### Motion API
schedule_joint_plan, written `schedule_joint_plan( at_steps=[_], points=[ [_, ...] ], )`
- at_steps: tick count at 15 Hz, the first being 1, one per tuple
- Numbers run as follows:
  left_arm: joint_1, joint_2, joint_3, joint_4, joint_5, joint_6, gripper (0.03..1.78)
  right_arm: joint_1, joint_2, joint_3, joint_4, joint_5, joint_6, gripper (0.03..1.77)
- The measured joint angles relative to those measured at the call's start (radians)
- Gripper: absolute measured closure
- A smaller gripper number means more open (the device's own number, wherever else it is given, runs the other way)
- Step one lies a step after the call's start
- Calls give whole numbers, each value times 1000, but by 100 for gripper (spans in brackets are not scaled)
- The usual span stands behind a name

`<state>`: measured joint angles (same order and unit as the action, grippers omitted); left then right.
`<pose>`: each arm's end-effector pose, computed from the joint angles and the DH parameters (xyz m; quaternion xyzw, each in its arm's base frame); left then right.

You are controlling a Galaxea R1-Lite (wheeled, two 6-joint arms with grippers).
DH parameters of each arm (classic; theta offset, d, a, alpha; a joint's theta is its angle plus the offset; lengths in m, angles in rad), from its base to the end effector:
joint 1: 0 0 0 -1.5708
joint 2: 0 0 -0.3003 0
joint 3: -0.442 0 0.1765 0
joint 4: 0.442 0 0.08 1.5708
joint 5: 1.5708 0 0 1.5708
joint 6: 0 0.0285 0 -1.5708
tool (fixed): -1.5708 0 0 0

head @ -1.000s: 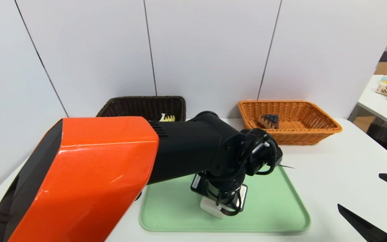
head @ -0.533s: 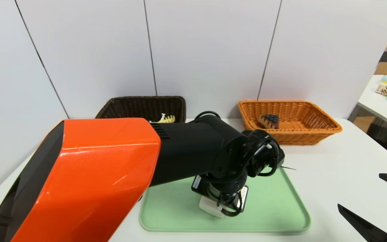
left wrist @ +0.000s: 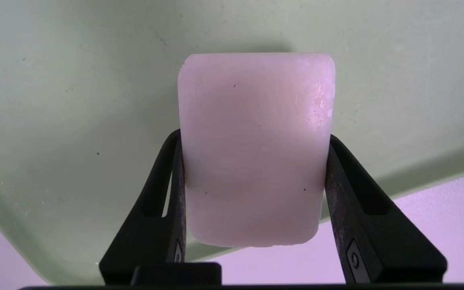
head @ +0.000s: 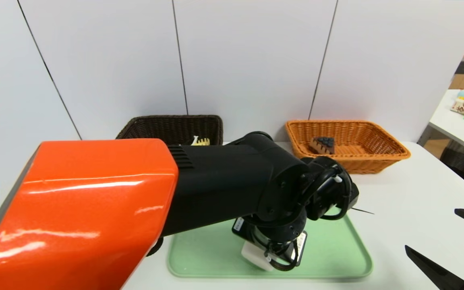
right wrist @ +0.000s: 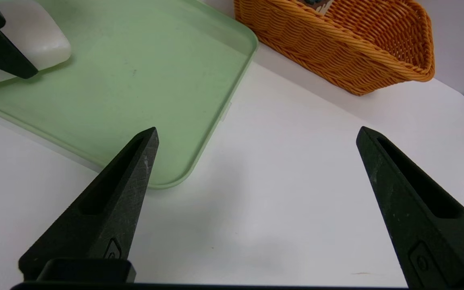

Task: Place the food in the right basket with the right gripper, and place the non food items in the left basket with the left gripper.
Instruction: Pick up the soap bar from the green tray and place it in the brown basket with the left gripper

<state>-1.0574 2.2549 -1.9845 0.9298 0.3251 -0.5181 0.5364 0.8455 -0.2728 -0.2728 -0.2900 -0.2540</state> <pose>0.2056 -0.3461 0.1631 0.1506 0.4963 -0.1742 0.8371 0.0715 0.0330 0.1700 -0.1838 0.1203 0.1379 0.9658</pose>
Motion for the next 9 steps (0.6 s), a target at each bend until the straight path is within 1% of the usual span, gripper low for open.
schedule_joint_plan(
  at_steps=[2, 6, 9],
  points=[
    [-7, -17, 0, 4, 3, 9, 84, 0, 0, 0, 0, 0, 0, 10],
    [-9, -62, 0, 4, 6, 68, 84, 0, 1, 0, 0, 1, -2, 10],
    [-7, -99, 0, 3, 60, 130, 84, 1, 3, 0, 0, 2, -3, 10]
  ],
)
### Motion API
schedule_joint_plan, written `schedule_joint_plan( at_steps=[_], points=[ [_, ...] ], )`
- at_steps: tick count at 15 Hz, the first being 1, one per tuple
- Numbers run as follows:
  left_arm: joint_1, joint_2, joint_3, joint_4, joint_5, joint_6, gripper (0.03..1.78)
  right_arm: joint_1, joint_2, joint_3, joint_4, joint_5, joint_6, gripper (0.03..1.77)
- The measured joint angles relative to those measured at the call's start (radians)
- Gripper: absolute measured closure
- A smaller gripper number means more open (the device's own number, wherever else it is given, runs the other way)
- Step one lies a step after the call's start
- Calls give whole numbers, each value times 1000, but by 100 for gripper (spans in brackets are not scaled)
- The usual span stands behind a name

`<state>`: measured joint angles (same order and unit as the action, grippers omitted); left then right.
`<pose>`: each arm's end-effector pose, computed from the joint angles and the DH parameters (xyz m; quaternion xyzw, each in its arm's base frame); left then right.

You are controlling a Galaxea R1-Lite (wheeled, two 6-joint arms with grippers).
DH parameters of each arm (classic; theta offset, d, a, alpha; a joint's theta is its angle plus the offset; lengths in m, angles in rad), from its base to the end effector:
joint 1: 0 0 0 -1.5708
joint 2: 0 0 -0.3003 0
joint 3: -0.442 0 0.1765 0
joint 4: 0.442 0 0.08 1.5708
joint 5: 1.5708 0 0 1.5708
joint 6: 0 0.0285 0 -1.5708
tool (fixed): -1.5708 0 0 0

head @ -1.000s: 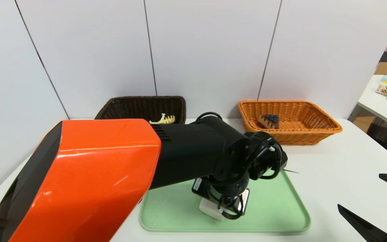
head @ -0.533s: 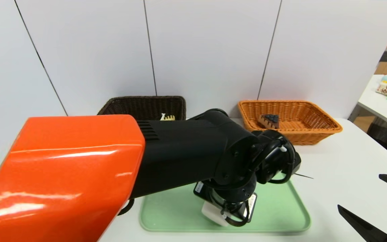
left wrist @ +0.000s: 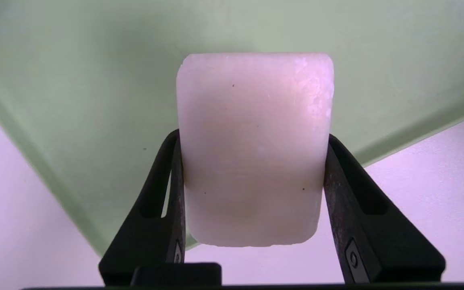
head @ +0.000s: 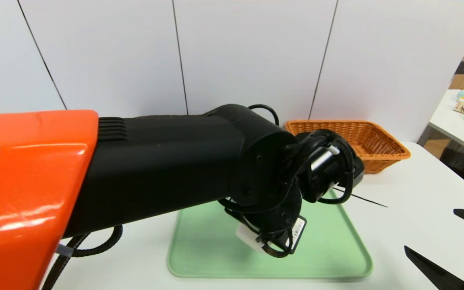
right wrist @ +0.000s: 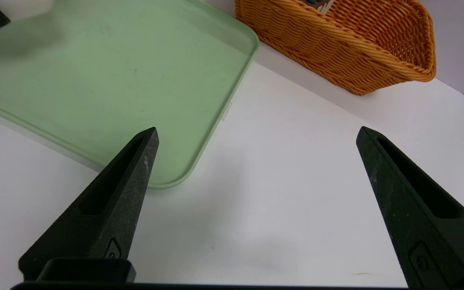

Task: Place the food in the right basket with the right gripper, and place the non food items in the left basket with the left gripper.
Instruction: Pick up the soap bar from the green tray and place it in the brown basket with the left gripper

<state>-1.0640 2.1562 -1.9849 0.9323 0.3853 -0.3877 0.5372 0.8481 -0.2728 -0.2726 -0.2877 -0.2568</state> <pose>0.1957 -0.3305 0.2025 0.1863 0.4398 -0.2026 0.8549 0.0718 0.0334 0.1698 -0.1855 0.1212 0.1397 0.9651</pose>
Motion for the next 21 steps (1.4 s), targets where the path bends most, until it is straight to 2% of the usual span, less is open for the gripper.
schedule_joint_plan(
  at_steps=[2, 15, 21],
  points=[
    [8, -26, 0, -3, 19, 56, 84, 1, -1, 0, 0, 4, -9, 10],
    [165, -188, 0, -16, 31, 515, 84, 1, -18, 16, -1, 6, -11, 10],
    [270, -212, 0, -86, 29, 691, 84, 1, -33, 21, 1, 5, -11, 10]
  ],
)
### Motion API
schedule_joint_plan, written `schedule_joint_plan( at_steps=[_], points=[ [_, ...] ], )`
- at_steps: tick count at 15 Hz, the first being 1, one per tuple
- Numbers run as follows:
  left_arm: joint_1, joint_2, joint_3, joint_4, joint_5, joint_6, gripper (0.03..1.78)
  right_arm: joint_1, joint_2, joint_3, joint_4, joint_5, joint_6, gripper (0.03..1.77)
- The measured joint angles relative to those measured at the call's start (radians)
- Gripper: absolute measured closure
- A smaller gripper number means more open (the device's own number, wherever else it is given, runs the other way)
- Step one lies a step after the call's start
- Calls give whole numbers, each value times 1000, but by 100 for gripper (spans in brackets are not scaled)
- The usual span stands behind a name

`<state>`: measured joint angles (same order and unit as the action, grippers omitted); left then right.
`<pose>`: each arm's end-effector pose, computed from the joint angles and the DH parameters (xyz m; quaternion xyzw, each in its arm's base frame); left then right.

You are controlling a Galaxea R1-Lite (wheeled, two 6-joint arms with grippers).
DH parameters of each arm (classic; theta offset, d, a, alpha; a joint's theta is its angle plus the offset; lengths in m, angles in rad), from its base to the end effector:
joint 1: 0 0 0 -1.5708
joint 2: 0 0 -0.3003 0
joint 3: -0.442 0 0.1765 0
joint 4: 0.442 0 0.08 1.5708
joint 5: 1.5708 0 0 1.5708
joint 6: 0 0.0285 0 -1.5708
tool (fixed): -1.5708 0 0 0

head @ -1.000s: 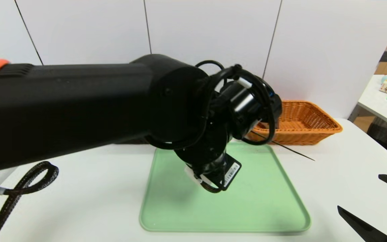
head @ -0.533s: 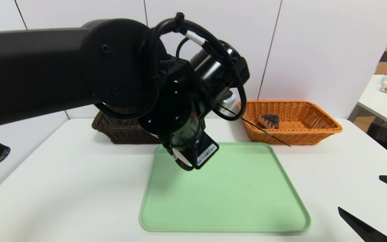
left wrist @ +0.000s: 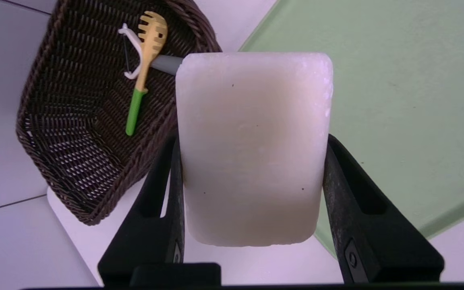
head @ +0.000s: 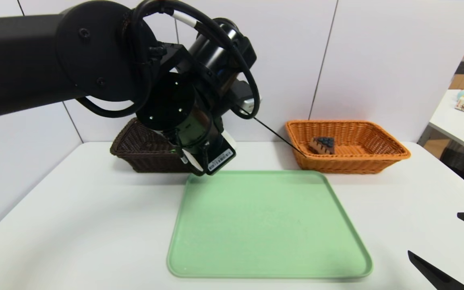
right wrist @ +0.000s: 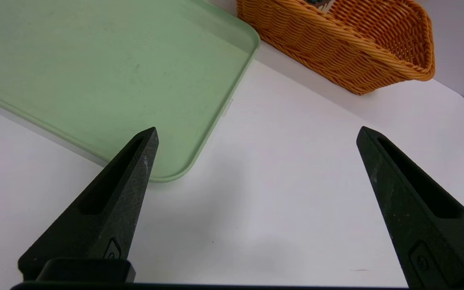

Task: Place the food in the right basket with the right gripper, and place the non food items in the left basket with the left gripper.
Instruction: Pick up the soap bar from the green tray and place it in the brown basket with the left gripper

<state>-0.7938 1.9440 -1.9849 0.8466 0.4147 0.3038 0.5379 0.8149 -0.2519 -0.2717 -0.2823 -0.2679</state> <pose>0.2461 -0.2339 0.2851 0.3569 0.2927 -0.2202 0.8594 0.0660 0.0301 0.1664 -0.1884 0.1151 0.1427 0.9648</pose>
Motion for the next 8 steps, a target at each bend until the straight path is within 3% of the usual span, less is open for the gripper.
schedule_joint_plan(
  at_steps=[8],
  points=[
    [140, 40, 0, -153, -8, 58, 84, 0, -9, 5, 0, 0, 0, 10]
  ],
)
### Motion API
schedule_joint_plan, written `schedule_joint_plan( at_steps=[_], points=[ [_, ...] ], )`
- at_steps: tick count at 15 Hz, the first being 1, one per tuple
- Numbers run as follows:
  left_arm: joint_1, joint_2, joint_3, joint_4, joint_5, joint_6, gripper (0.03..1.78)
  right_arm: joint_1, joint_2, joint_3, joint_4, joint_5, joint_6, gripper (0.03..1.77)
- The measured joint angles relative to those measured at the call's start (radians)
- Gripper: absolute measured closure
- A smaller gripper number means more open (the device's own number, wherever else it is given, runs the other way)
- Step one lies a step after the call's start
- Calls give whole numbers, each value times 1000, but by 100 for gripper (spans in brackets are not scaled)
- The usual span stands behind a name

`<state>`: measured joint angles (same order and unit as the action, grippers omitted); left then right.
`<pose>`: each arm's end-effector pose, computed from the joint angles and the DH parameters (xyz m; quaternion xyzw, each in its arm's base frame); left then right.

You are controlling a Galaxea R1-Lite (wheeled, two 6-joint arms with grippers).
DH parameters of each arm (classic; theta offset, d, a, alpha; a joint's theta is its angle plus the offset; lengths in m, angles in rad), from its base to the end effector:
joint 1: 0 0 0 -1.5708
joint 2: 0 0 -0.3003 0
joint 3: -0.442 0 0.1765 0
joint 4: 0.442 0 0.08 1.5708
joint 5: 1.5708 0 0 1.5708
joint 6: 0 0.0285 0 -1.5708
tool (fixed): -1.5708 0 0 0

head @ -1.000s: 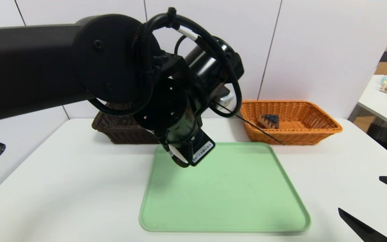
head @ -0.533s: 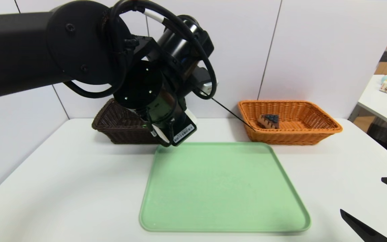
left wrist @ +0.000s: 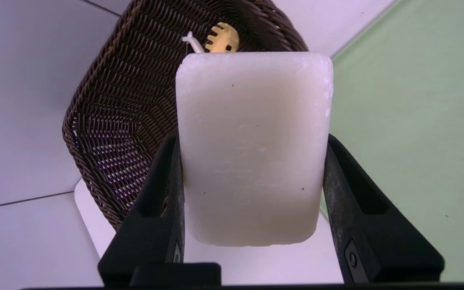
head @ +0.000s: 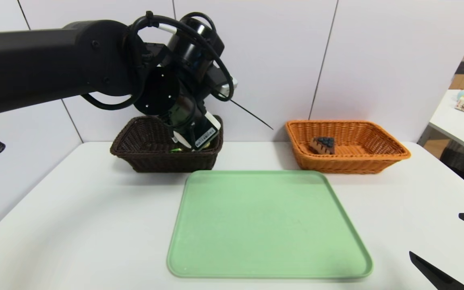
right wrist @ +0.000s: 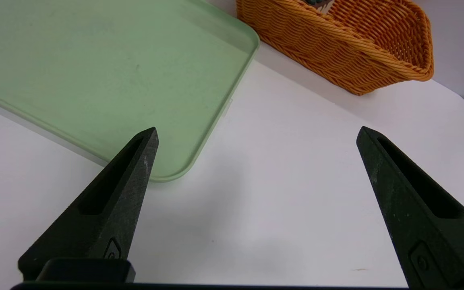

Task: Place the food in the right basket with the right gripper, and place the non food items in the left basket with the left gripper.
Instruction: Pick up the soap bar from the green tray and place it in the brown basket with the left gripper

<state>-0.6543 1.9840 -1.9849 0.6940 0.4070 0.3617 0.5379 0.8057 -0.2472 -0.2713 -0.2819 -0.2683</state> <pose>0.2939 -0.2112 0.2828 0.3370 0.2673 -0.1668 0.8872 0.0644 0.0292 0.1657 -0.1878 0.1132 0.1428 0.9652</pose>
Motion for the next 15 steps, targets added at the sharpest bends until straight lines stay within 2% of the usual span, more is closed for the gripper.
schedule_joint_plan(
  at_steps=[4, 15],
  points=[
    [67, 48, 0, -112, -6, 0, 84, 0, 0, 8, 0, 1, 0, 10],
    [199, 184, 0, -304, -39, -2, 84, 0, 6, 9, 2, 6, 0, 10]
  ],
)
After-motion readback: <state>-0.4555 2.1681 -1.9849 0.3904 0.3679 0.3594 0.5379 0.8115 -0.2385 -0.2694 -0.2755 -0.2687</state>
